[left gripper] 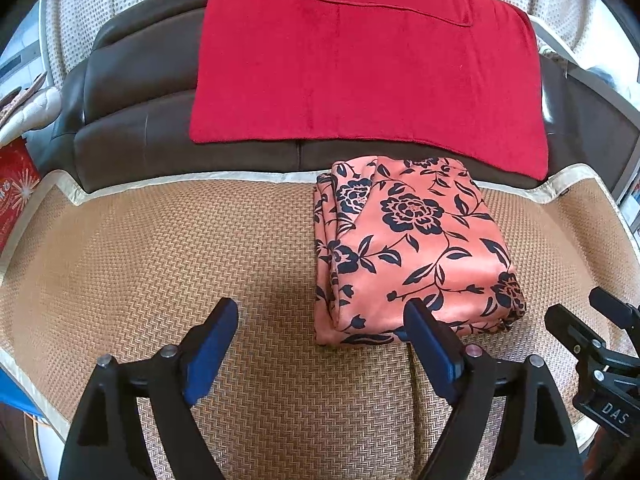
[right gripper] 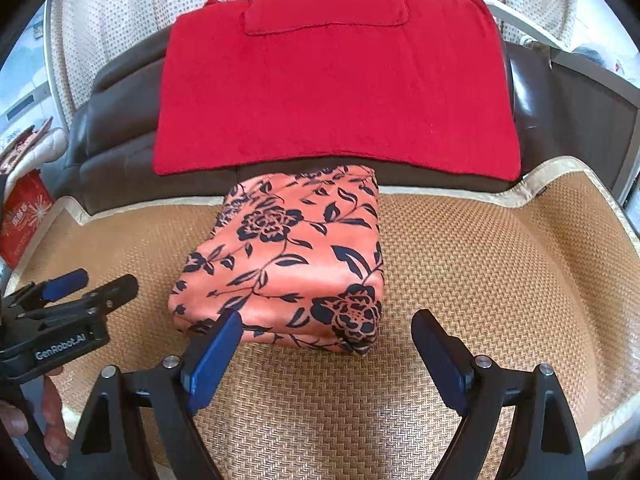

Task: Fold small clothes

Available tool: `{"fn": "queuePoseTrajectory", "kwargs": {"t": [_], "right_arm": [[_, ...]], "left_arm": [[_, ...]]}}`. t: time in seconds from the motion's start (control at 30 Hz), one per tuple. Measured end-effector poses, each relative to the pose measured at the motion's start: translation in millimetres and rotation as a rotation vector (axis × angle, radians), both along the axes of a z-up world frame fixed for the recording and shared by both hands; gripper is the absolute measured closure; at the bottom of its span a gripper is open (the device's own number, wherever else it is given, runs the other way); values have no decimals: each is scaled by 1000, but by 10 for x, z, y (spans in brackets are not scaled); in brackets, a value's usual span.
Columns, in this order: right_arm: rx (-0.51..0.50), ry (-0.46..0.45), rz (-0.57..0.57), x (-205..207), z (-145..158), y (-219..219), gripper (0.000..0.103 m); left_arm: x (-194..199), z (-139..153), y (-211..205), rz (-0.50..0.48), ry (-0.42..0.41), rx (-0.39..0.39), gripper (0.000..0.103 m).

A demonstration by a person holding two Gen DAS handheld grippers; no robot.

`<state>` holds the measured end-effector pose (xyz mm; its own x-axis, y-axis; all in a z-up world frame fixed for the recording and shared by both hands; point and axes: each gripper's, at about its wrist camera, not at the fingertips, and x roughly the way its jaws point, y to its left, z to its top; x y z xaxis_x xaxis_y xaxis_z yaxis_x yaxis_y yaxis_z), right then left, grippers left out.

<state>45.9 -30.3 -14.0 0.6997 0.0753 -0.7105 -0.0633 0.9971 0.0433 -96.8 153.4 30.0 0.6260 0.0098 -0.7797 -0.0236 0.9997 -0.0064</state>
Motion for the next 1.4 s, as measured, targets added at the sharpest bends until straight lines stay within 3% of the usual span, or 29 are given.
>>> {"fn": "queuePoseTrajectory", "kwargs": {"t": [0.53,0.63,0.8,0.87,0.93,1.0,1.03,1.07,1.1,1.17,1.2,1.27,1.3,1.33,1.4], "right_arm": [[1,47,-22,120,-60,-58,13],[185,102,-5,223,-218,-274,13],[611,228,-133,624,-735,-1014,13],[687,281,-128,856,-916,-1157,13],[697,318,-122,1021,-1017,-1169,13],[736,358,-75,1162,-1102,-1076,14],[734,372,-52,1210,-1121,-1001,37],[685,404,1,1266,-1134,-842,66],[599,428,14,1294,-1123,-729,73],[397,368,42,1201,-883,-477,76],[279,297,64,1094,-690,-336,76],[220,253,79,990,-602,-268,75],[248,294,64,1022,-720,-331,67],[281,342,39,1066,-856,-429,41],[403,333,-7,1083,-923,-654,26]], "left_arm": [[71,-62,9,-11,10,8,18],[177,-263,217,33,50,-41,18],[488,-592,489,66,129,-185,18],[620,-690,503,54,154,-233,18],[718,-767,464,31,165,-268,18],[786,-874,380,2,176,-255,20],[825,-948,338,-8,205,-244,25],[868,-1045,305,-16,245,-241,47],[894,-1140,289,-31,282,-273,58],[856,-1127,268,-35,257,-275,63],[825,-1093,219,-55,237,-237,67],[802,-1092,167,-70,228,-208,67],[801,-1087,149,-73,229,-204,66],[805,-1053,138,-73,232,-199,66],[814,-954,133,-80,211,-204,62]]}}
